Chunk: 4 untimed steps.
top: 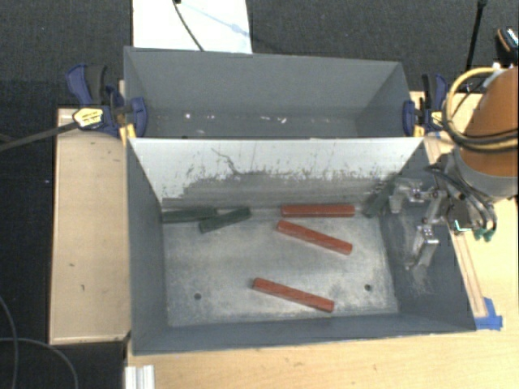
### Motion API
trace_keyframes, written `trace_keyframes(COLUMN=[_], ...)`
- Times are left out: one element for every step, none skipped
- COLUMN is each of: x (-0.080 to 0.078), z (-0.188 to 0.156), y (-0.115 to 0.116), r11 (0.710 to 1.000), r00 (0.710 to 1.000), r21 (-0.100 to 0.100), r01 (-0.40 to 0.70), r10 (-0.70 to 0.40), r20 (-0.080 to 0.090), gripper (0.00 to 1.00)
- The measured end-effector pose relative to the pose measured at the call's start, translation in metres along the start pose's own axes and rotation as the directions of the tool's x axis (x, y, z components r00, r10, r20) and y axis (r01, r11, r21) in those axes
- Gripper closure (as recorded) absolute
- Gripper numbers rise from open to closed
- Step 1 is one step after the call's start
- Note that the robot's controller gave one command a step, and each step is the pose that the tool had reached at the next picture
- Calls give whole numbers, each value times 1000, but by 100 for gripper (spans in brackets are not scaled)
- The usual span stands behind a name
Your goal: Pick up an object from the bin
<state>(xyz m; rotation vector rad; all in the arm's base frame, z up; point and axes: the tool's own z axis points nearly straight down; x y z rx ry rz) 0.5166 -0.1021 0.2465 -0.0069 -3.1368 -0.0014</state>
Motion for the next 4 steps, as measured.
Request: trace_keyframes(x=[-58,-61,-61,-47], z=[87,177,175,-3], y=[31,77,76,81], r11=[980,999,999,998], r00=[980,999,999,998], r21=[-2,-1,1,0], r01=[-198,-38,-36,-66], r10=[198,38,36,66], r20=[0,7,9,16], gripper=[0,0,100,100])
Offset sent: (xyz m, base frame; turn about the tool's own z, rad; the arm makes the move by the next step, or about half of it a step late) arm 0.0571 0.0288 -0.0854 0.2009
